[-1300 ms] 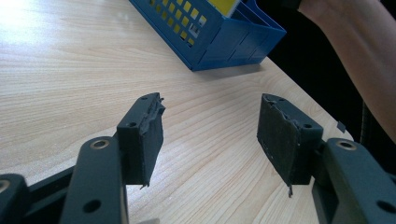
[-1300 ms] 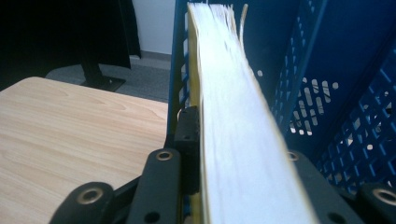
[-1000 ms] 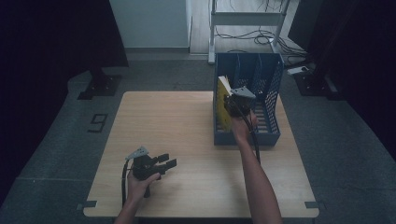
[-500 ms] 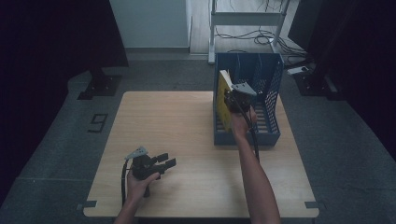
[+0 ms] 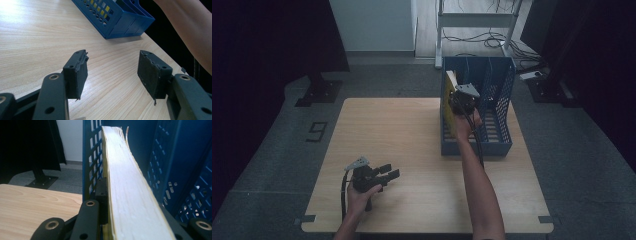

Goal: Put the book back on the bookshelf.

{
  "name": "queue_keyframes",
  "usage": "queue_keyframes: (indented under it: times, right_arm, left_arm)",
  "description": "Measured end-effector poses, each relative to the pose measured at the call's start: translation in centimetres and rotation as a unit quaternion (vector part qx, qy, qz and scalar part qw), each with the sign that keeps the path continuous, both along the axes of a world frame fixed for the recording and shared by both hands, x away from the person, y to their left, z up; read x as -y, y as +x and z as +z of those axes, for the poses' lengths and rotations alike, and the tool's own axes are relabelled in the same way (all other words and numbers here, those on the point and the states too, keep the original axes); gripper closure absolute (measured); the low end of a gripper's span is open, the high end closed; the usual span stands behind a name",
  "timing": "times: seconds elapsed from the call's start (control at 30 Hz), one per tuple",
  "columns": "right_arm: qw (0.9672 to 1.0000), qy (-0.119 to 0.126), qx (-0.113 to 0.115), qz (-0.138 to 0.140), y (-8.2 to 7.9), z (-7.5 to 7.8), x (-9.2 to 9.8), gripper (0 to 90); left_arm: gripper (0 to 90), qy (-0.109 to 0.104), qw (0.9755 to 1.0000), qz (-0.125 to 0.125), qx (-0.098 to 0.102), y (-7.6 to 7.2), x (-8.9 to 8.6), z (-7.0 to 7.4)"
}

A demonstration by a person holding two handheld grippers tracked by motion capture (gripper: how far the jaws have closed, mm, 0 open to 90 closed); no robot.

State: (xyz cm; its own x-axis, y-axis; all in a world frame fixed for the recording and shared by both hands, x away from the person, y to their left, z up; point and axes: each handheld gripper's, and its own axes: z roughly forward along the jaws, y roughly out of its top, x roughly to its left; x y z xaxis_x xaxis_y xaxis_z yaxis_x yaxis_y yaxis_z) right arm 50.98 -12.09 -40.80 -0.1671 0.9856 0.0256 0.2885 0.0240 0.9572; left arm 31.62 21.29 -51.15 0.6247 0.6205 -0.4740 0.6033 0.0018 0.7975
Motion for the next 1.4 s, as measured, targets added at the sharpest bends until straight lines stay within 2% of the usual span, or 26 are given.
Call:
queue_keyframes:
  times: [0.3, 0.6, 1.0, 1.23, 1.4]
  right_arm:
    - [1.0000, 0.000, -0.004, -0.008, 1.4, -0.2, -0.3, 74.3]
    - [1.0000, 0.003, 0.002, -0.003, 1.8, -0.5, -0.3, 74.2]
    - [1.0000, 0.008, 0.002, -0.005, 2.4, -1.0, -0.4, 74.1]
    - [0.9999, 0.012, -0.007, -0.008, 2.9, -1.4, -0.3, 73.9]
    - [0.9999, 0.010, -0.002, -0.003, 3.0, -1.5, -0.4, 73.6]
  left_arm:
    - [40.8, 0.000, 1.0000, -0.001, -0.001, 0.0, 0.1, -0.1]
    - [40.8, 0.000, 1.0000, -0.001, -0.001, -0.1, 0.2, -0.1]
    - [41.0, 0.000, 1.0000, -0.001, -0.001, -0.1, 0.1, -0.1]
    - [41.0, 0.002, 1.0000, -0.001, -0.002, -0.1, 0.2, -0.2]
    - [41.0, 0.002, 1.0000, -0.002, -0.003, -0.1, 0.2, -0.2]
